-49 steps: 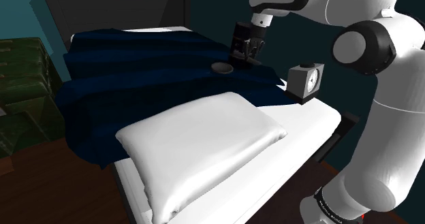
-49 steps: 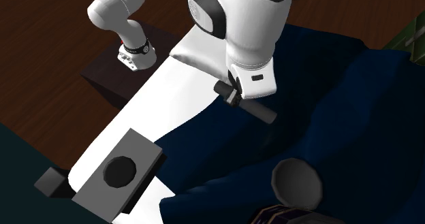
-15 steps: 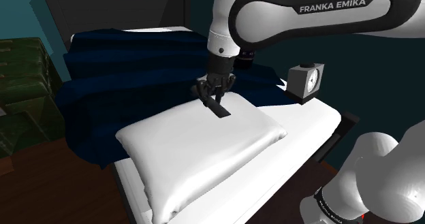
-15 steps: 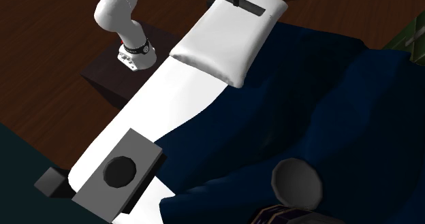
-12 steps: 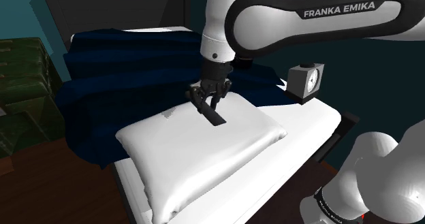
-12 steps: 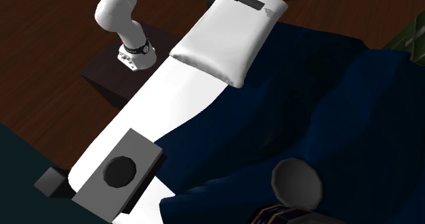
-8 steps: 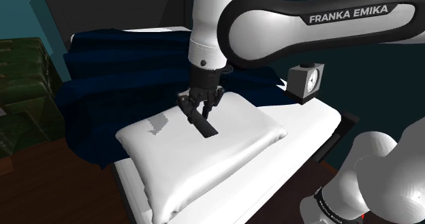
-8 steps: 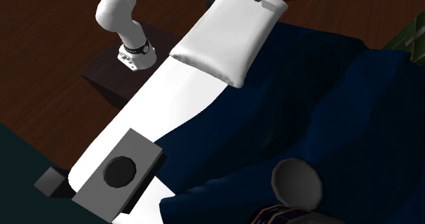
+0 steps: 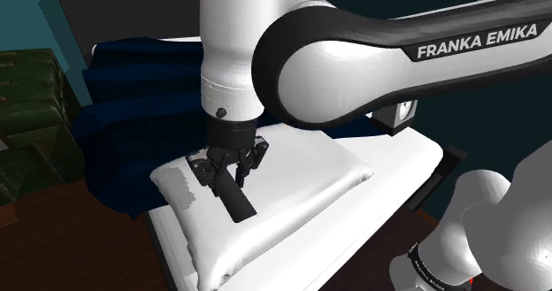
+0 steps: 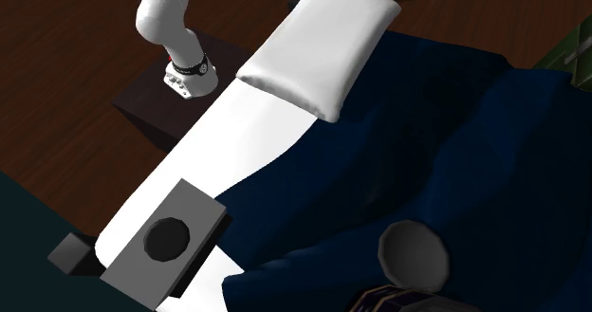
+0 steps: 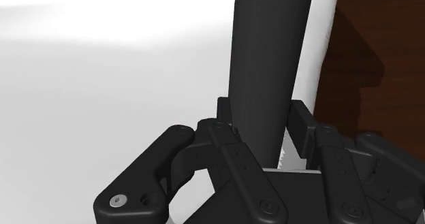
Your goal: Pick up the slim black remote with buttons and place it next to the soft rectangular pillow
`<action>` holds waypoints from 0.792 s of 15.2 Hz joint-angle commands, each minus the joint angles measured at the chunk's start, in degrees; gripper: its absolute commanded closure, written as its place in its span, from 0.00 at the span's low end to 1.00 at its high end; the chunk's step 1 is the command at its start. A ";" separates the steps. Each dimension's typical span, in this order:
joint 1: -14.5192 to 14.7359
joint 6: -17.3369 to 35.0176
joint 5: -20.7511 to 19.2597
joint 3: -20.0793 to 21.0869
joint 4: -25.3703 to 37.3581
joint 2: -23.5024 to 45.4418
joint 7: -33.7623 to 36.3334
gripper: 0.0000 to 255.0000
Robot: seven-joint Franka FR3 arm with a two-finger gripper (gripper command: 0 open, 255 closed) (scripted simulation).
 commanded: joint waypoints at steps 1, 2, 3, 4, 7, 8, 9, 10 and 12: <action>1.24 -0.31 -0.83 1.75 2.61 2.18 3.41 1.00; 1.86 -0.37 -1.31 2.52 3.79 3.26 4.98 1.00; 2.50 -0.47 -1.85 3.28 5.03 4.41 6.55 1.00; 3.17 -0.59 -2.45 4.01 6.36 5.62 8.14 1.00; 5.38 -1.19 -4.57 6.02 10.80 9.63 12.92 1.00; 6.20 -1.48 -5.39 6.63 12.45 11.10 14.51 1.00; 7.09 -1.82 -6.26 7.16 14.19 12.62 16.09 1.00; 8.03 -2.22 -7.17 7.66 16.02 14.21 17.66 1.00; 10.50 -3.41 -9.50 8.67 20.83 18.25 21.32 1.00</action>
